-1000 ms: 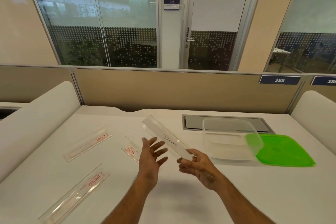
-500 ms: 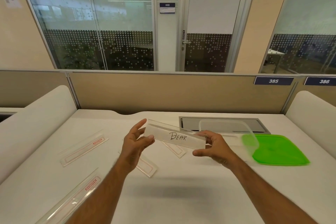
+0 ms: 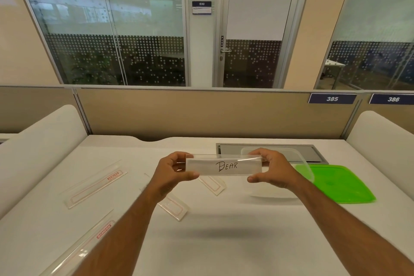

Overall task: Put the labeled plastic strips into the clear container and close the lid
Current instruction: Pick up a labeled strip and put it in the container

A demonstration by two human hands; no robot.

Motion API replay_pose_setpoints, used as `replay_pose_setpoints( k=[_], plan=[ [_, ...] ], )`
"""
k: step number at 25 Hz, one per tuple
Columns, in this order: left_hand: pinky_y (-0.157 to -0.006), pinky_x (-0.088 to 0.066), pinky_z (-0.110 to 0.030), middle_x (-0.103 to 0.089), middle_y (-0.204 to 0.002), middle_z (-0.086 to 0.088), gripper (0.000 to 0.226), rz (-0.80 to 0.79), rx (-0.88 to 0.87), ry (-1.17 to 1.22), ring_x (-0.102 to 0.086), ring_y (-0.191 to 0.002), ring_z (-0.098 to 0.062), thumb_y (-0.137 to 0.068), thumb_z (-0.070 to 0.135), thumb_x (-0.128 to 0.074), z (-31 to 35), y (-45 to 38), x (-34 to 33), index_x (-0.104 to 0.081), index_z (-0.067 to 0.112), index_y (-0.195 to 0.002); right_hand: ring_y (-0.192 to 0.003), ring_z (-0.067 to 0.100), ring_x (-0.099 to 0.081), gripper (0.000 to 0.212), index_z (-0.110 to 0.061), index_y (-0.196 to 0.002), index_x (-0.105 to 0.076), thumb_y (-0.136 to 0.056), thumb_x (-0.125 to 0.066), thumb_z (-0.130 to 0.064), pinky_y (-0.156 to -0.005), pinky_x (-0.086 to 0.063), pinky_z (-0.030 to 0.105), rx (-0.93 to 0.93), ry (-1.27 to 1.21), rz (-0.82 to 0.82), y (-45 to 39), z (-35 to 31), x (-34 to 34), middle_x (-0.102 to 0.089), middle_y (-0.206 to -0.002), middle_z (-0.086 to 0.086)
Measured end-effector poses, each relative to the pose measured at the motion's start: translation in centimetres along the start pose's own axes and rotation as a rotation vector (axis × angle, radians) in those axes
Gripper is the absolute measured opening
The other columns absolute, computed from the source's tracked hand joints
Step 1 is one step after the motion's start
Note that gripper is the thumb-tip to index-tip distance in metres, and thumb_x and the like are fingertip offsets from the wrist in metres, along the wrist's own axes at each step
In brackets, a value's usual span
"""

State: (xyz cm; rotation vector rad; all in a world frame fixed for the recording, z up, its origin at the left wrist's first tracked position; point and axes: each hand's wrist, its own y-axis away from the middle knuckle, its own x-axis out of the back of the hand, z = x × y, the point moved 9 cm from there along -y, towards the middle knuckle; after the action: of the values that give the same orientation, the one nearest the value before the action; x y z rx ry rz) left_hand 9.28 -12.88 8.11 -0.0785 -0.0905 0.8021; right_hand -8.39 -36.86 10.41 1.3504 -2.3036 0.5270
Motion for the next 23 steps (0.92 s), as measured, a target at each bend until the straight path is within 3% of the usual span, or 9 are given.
replay_pose_setpoints(
  k=[3, 7, 10, 13, 17, 19, 23],
  plan=[
    [-0.08, -0.061, -0.035, -0.072, -0.103, -0.003, 0.056, -0.059, 0.01, -0.184, -0.07, -0.095, -0.023, -0.058, 0.022, -0.093, -0.1, -1.3, -2.0, -0.065, 0.017, -0.106, -0.09, 0.018, -0.069, 0.061, -0.026, -0.1, -0.067, -0.048, -0.095, -0.014, -0.077, -0.06, 0.033, -0.019, 0.12, 0.002, -0.1, 1.1, 1.8, -0.071, -0.098, -0.005],
    [-0.079, -0.061, -0.032, -0.073, -0.1, 0.0, 0.053, -0.139, 0.004, -0.368, -0.07, -0.092, -0.018, -0.055, 0.027, -0.094, -0.1, -4.0, -6.1, -0.064, 0.02, -0.099, -0.087, 0.011, -0.067, 0.057, -0.028, -0.094, -0.066, -0.045, -0.095, -0.026, -0.07, -0.054, 0.021, -0.075, 0.282, -0.001, -0.5, 3.7, 4.9, -0.07, -0.094, -0.011],
    [-0.08, -0.058, -0.025, -0.07, -0.102, 0.004, 0.054, -0.178, -0.021, -0.485, -0.067, -0.092, -0.012, -0.056, 0.03, -0.093, -0.1, -6.6, -9.8, -0.063, 0.023, -0.1, -0.085, 0.014, -0.065, 0.056, -0.027, -0.09, -0.064, -0.043, -0.094, -0.031, -0.074, -0.056, 0.03, -0.121, 0.405, 0.0, -1.4, 6.0, 7.7, -0.07, -0.091, -0.01],
    [-0.071, -0.053, -0.015, -0.069, -0.099, 0.007, 0.052, -0.19, -0.042, -0.543, -0.065, -0.089, -0.011, -0.056, 0.031, -0.093, -0.5, -9.1, -13.2, -0.063, 0.025, -0.098, -0.082, 0.016, -0.064, 0.056, -0.028, -0.088, -0.061, -0.042, -0.092, -0.034, -0.073, -0.055, 0.034, -0.154, 0.514, -0.009, -2.6, 8.1, 10.2, -0.068, -0.09, -0.01],
    [-0.067, -0.045, -0.009, -0.065, -0.103, 0.009, 0.052, -0.182, -0.095, -0.689, -0.061, -0.094, -0.009, -0.059, 0.039, -0.089, -1.0, -12.6, -17.3, -0.063, 0.027, -0.103, -0.099, 0.019, -0.061, 0.067, -0.031, -0.111, -0.062, -0.05, -0.09, -0.034, -0.087, -0.052, 0.035, -0.183, 0.661, -0.076, -5.2, 11.3, 12.5, -0.067, -0.106, -0.004],
    [-0.074, -0.047, -0.017, -0.065, -0.104, 0.009, 0.053, -0.202, -0.127, -0.824, -0.059, -0.099, -0.011, -0.06, 0.043, -0.087, -1.3, -14.2, -19.2, -0.065, 0.028, -0.106, -0.107, 0.021, -0.057, 0.071, -0.031, -0.12, -0.06, -0.055, -0.088, -0.04, -0.091, -0.05, 0.034, -0.193, 0.805, -0.153, -6.7, 13.0, 12.8, -0.065, -0.113, 0.001],
    [-0.088, -0.05, -0.033, -0.067, -0.114, 0.003, 0.058, -0.272, -0.117, -1.037, -0.056, -0.107, -0.017, -0.063, 0.044, -0.085, -2.7, -16.7, -21.7, -0.066, 0.025, -0.114, -0.107, 0.027, -0.059, 0.067, -0.025, -0.12, -0.058, -0.062, -0.084, -0.045, -0.085, -0.049, 0.034, -0.196, 1.079, -0.278, -8.8, 15.5, 11.7, -0.062, -0.115, 0.008]
  ],
)
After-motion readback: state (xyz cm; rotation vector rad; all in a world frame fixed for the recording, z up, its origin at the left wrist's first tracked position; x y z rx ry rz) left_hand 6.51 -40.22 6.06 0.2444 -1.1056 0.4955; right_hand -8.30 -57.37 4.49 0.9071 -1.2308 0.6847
